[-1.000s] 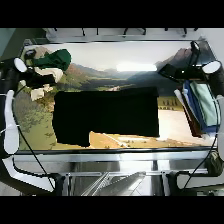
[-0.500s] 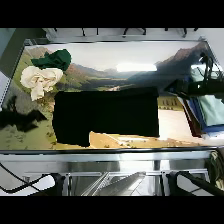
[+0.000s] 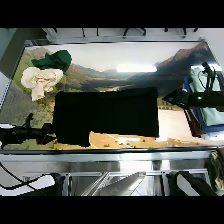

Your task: Fold the shirts.

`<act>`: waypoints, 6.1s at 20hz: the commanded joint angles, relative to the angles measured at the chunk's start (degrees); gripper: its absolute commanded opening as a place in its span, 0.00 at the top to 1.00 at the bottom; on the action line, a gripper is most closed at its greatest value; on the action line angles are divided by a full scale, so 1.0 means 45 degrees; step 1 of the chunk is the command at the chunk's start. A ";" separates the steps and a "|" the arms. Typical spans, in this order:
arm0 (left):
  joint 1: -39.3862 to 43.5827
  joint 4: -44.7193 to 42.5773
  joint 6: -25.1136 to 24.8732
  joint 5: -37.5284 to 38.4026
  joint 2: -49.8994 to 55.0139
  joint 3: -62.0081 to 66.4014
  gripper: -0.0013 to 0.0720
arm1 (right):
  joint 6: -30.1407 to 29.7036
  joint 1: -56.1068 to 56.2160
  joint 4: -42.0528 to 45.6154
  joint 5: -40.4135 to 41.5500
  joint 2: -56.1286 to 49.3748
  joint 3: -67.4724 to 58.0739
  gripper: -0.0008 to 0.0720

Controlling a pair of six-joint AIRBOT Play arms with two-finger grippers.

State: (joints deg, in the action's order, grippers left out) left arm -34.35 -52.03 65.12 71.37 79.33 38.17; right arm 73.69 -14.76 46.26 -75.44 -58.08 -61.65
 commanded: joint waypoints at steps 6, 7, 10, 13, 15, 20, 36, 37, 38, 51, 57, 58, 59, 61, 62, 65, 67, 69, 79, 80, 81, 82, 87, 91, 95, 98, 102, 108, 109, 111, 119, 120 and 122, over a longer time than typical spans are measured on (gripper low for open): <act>0.1758 0.0223 -0.0782 0.0583 0.0136 0.0000 0.95 | 0.0738 -0.0034 0.2055 -0.0151 0.0282 0.0384 0.03; 0.1841 0.0223 -0.0413 0.0792 -0.0214 0.0282 0.95 | 0.0845 -0.0039 0.2909 -0.0248 0.0272 0.0826 0.03; 0.1885 0.0117 0.0801 0.0874 -0.1787 0.0865 0.95 | 0.0908 -0.0525 0.3551 0.0073 0.0223 0.3113 0.03; 0.1885 -0.0670 0.1433 0.1200 -0.3254 0.0860 0.95 | 0.0155 -0.1481 0.2773 0.0908 -0.0442 0.5013 0.03; 0.1885 -0.0758 0.1486 0.1481 -0.4065 0.0860 0.95 | -0.0690 -0.1690 0.2084 0.0928 -0.1428 0.5323 0.03; 0.1885 -0.0758 0.2215 0.1574 -0.5323 0.0860 0.95 | -0.1758 -0.1457 -0.0019 0.1719 -0.3866 0.5319 0.03; 0.2152 -0.2584 0.4153 0.3303 -0.8990 0.3075 0.95 | 0.1379 -0.0087 0.2341 -0.0641 0.4367 0.3852 0.96; 0.2443 -0.3342 0.4541 0.3458 -0.9262 0.4031 0.95 | 0.1647 -0.0092 0.2390 -0.0617 0.5367 0.3109 0.96; 0.2754 -0.4051 0.4702 0.3638 -0.9398 0.5056 0.95 | 0.1763 -0.0107 0.2710 -0.0636 0.6115 0.2079 0.96; 1.0297 -1.2099 0.5343 0.6130 -0.4828 2.3537 0.96 | 0.1783 -0.0107 0.5921 -0.3623 0.2399 -1.4314 0.96; 1.2201 -1.4124 0.5202 0.5547 -0.7223 2.0303 0.96 | 0.1889 -0.0112 0.7038 -0.3949 0.2958 -1.4460 0.96; 1.2201 -1.4212 0.5197 0.5391 -0.7674 1.9511 0.96 | 0.2016 -0.0112 0.7116 -0.4114 0.2968 -1.4450 0.96; 1.2201 -1.4222 0.5202 0.5391 -0.8038 1.8865 0.96 | 0.2035 -0.0112 0.7125 -0.4362 0.2943 -1.4435 0.96; 1.2201 -1.4566 0.5202 0.5411 -0.8257 1.8413 0.96 | 0.2157 -0.0112 0.7495 -0.4551 0.2880 -1.4435 0.96; 1.2201 -1.4795 0.5202 0.5270 -0.8014 1.8782 0.96 | 0.2157 -0.0112 0.7762 -0.4537 0.2822 -1.4435 0.96; 1.2211 -1.4513 0.5202 0.5149 -0.6601 2.1274 0.96 | 0.2307 -0.0112 0.8378 -0.4779 0.2671 -1.4129 0.96; 1.2327 -1.4304 0.5197 0.5605 -0.5965 2.2586 0.96 | 0.2497 -0.0112 0.8811 -0.5217 0.2919 -1.3639 0.96; 1.2386 -1.4464 0.5246 0.6596 -0.5858 2.3246 0.96 | 0.2837 -0.0112 0.9860 -0.5280 0.3415 -1.2954 0.96; 1.2342 -1.6194 0.5916 0.5897 -0.8670 1.0545 0.96 | 0.3492 -0.0102 1.0180 -0.4765 0.4109 -0.5411 0.96; 1.2036 -1.6164 0.5586 0.5187 -0.8038 0.9797 0.96 | 0.3502 -0.0097 0.9928 -0.3949 0.3711 -0.4512 0.96; 1.1502 -1.5820 0.5158 0.4303 -0.7271 0.9389 0.96 | 0.3517 -0.0097 0.9520 -0.2992 0.3240 -0.3711 0.96; 1.0613 -1.4994 0.4639 0.3152 -0.6290 0.9165 0.96 | 0.3614 -0.0097 0.8874 -0.1753 0.2608 -0.2914 0.96; 0.7096 -1.0414 0.3172 -0.1243 -0.0952 1.0307 0.96 | 0.3045 0.0860 0.6785 0.3410 -0.1758 -0.1768 0.96; 0.7441 -0.9165 0.2948 -0.1778 0.2302 1.3061 0.96 | 0.1904 0.2215 0.5717 0.7038 -0.4682 -0.1773 0.96; 0.8106 -0.9204 0.2846 -0.1778 0.3774 1.5169 0.96 | 0.1909 0.2866 0.5328 1.0603 -0.5673 -0.1773 0.96; 0.8170 -0.9185 0.2807 -0.1112 0.4002 1.5135 0.96 | 0.1909 0.2783 0.5328 1.1103 -0.5770 -0.1855 0.96; 0.8179 -0.9190 0.2807 -0.0083 0.3444 1.3168 0.96 | 0.2380 0.2409 0.5416 0.8058 -0.5770 -0.2424 0.96; 0.8296 -0.9010 0.2812 -0.0384 0.2234 0.9695 0.96 | 0.3347 0.1370 0.5469 0.3531 -0.6076 -0.2555 0.96; 0.8286 -0.8704 0.2812 -0.0534 0.2123 0.9282 0.96 | 0.3351 0.1394 0.5455 0.3109 -0.6290 -0.2555 0.96; 0.8286 -0.8301 0.2812 -0.0879 0.2001 0.8539 0.96 | 0.3507 0.1506 0.5421 0.2676 -0.6766 -0.2555 0.96; 0.8281 -0.8068 0.2880 -0.0413 0.1967 0.7873 0.38 | 0.3745 0.1418 0.5226 0.2025 -0.7252 -0.2812 0.03; 0.8228 -0.8121 0.3128 0.0010 0.1846 0.7975 0.09 | 0.3483 0.1345 0.5226 0.1316 -0.7096 -0.3079 0.03; 0.7864 -0.8053 0.3978 0.0937 0.1200 0.8165 0.09 | 0.2982 0.1088 0.5207 -0.0019 -0.6445 -0.3342 0.03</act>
State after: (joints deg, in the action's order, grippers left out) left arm 2.33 -88.38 79.26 70.35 87.13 74.39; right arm 89.49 -8.88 69.97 -67.68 -89.41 -75.16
